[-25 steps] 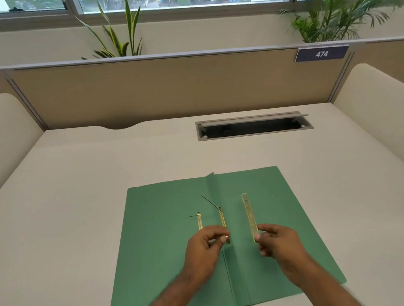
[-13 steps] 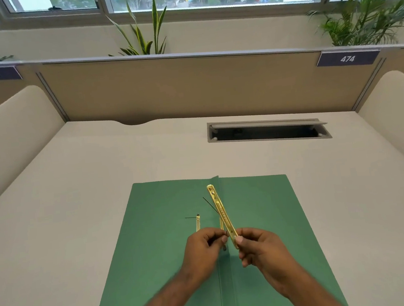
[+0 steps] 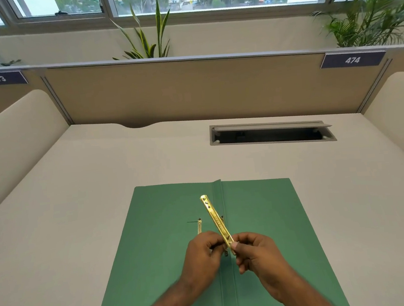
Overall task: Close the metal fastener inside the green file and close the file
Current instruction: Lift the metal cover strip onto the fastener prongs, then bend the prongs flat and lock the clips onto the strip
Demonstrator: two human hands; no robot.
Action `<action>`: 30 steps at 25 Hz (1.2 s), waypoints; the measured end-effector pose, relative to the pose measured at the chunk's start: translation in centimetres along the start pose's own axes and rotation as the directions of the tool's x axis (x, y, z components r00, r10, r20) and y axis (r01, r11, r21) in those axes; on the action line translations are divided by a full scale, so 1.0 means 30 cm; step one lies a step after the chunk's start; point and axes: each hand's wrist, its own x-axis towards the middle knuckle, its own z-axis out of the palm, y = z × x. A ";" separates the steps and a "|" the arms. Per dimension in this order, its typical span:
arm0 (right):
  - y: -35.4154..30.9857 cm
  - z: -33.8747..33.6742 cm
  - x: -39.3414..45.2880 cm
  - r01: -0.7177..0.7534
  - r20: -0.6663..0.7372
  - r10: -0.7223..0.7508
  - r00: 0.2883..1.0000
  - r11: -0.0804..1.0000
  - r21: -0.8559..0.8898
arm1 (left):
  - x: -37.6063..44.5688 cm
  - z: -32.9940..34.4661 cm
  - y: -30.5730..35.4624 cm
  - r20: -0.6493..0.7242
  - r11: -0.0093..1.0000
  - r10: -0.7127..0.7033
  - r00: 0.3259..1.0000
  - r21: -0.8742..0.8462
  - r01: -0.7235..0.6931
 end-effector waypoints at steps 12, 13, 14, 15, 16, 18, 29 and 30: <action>0.067 0.042 -0.005 -0.070 -0.036 0.065 0.997 0.987 -0.147 | 0.024 -0.045 -0.015 0.216 0.682 -0.498 0.840 -0.501 0.533; 0.064 0.043 0.001 -0.075 -0.047 0.069 0.997 0.983 -0.165 | 0.024 -0.050 -0.018 0.214 0.696 -0.496 0.841 -0.482 0.533; 0.059 0.042 0.011 -0.074 -0.072 0.062 0.996 0.981 -0.182 | 0.023 -0.053 -0.020 0.213 0.706 -0.496 0.842 -0.466 0.534; 0.049 0.039 0.024 -0.065 -0.106 0.045 0.993 0.978 -0.197 | 0.023 -0.057 -0.022 0.213 0.713 -0.498 0.841 -0.452 0.536; 0.036 0.034 0.043 -0.049 -0.141 0.019 0.990 0.975 -0.216 | 0.024 -0.060 -0.022 0.216 0.714 -0.501 0.838 -0.444 0.541; -0.004 0.031 0.089 -0.001 -0.169 -0.050 0.984 0.957 -0.288 | 0.029 -0.061 -0.021 0.224 0.708 -0.506 0.833 -0.445 0.549; -0.085 0.140 0.305 0.139 0.071 -0.120 0.990 0.847 -0.513 | 0.035 -0.060 -0.059 0.287 0.664 -0.501 0.817 -0.478 0.575; -0.078 0.136 0.306 0.129 0.066 -0.111 0.992 0.838 -0.530 | 0.035 -0.059 -0.062 0.286 0.668 -0.497 0.819 -0.477 0.572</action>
